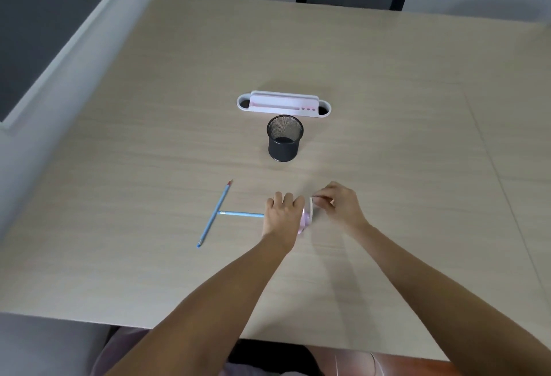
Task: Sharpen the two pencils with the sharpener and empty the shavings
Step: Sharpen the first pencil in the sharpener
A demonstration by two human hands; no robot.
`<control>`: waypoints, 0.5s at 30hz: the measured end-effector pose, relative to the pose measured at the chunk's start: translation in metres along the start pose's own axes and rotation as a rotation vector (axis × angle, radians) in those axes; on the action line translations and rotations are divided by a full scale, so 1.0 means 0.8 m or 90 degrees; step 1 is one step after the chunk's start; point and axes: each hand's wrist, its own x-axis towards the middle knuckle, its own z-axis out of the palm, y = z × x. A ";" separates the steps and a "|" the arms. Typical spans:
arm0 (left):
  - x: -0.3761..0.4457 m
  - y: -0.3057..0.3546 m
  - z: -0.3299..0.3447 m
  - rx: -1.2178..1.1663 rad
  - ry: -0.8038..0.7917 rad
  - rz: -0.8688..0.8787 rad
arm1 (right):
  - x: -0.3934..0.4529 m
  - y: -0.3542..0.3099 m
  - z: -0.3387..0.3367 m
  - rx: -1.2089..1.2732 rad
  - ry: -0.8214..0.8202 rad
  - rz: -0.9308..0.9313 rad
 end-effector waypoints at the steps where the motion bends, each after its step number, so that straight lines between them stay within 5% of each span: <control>1: -0.001 0.000 -0.001 0.005 0.010 -0.009 | 0.006 0.004 0.007 -0.015 0.002 0.008; 9: -0.007 0.006 -0.015 0.029 0.041 -0.022 | -0.036 0.019 0.051 -0.213 -0.001 -0.106; 15: 0.000 0.005 -0.003 0.007 0.027 0.005 | -0.096 0.012 0.048 -0.019 -0.029 0.023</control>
